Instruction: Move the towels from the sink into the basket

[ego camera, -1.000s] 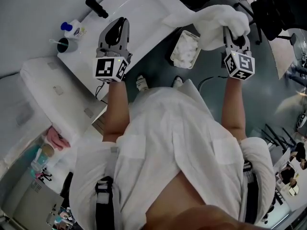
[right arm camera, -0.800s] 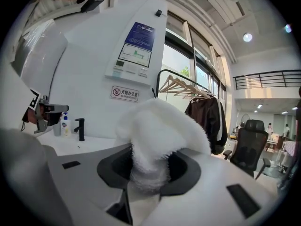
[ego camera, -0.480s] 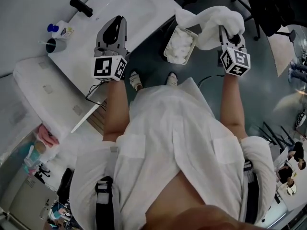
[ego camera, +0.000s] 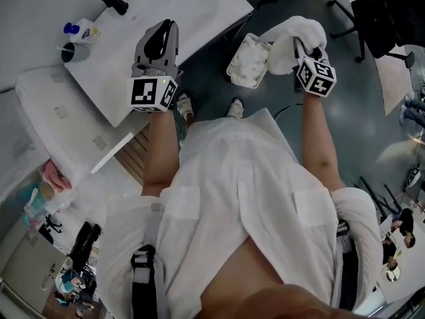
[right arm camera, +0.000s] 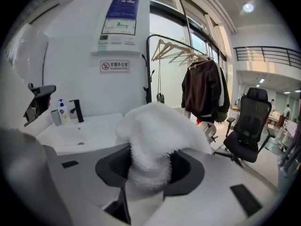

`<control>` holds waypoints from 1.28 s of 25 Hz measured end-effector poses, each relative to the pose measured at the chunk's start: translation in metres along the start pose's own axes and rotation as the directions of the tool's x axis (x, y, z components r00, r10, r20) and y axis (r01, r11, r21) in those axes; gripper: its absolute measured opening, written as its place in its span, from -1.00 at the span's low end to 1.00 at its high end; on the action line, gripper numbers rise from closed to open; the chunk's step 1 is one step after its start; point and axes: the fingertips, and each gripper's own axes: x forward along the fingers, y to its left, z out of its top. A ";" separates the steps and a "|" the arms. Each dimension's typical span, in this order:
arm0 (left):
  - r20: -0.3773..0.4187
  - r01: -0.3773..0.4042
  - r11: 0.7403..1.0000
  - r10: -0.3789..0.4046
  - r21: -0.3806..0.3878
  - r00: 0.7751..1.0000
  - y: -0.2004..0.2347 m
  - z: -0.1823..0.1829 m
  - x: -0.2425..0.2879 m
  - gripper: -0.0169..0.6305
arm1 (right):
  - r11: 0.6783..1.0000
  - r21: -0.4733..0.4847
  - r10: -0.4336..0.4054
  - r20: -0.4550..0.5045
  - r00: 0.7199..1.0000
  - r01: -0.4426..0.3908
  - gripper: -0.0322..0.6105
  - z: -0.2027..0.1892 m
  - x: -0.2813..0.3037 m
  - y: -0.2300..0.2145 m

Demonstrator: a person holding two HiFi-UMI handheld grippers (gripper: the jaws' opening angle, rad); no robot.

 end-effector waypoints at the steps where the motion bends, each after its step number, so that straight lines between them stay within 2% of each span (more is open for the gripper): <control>1: -0.001 -0.003 1.000 0.003 0.000 1.000 0.000 0.000 -0.001 -0.83 | 1.000 0.016 0.003 -0.034 0.999 -0.002 -0.31 -0.007 0.005 0.000; 4: -0.006 -0.013 1.000 0.013 0.002 1.000 0.002 0.000 -0.004 -0.83 | 0.998 0.061 0.002 -0.139 0.990 0.007 -0.12 -0.025 0.018 0.000; 6: -0.007 -0.018 1.000 0.018 0.006 1.000 0.003 0.000 -0.006 -0.83 | 0.996 0.079 -0.019 -0.176 0.984 0.034 -0.12 -0.031 0.023 -0.002; 8: -0.006 -0.023 1.000 0.023 0.008 1.000 0.006 0.000 -0.007 -0.83 | 0.995 0.085 -0.041 -0.166 0.985 0.055 -0.15 -0.026 0.024 -0.005; 11: 0.000 -0.030 1.000 0.030 0.008 1.000 0.011 0.002 -0.009 -0.83 | 0.997 0.070 -0.029 -0.105 0.994 0.036 -0.15 -0.004 0.025 0.001; 14: 0.009 -0.036 0.999 0.036 0.012 0.999 0.016 0.008 -0.011 -0.83 | 1.000 0.012 0.014 0.011 1.000 -0.014 -0.18 0.030 0.018 0.016; 16: 0.014 -0.047 0.999 0.047 0.015 0.999 0.022 0.011 -0.014 -0.83 | 0.998 -0.037 0.058 0.096 0.994 -0.055 -0.22 0.055 0.012 0.030; 19: 0.018 -0.070 0.997 0.069 0.021 0.997 0.034 0.015 -0.021 -0.83 | 0.986 -0.102 0.152 0.213 0.965 -0.133 -0.30 0.092 0.003 0.059; 23: 0.015 -0.106 0.994 0.106 0.022 0.994 0.054 0.017 -0.037 -0.83 | 0.957 -0.169 0.278 0.311 0.909 -0.235 -0.42 0.133 -0.008 0.105; 28: 0.014 -0.170 0.985 0.170 0.034 0.985 0.087 0.025 -0.064 -0.83 | 0.922 -0.236 0.376 0.355 0.856 -0.307 -0.48 0.166 -0.001 0.162; 32: 0.016 -0.233 0.972 0.232 0.045 0.973 0.119 0.032 -0.092 -0.83 | 0.873 -0.306 0.475 0.366 0.800 -0.378 -0.55 0.183 0.006 0.218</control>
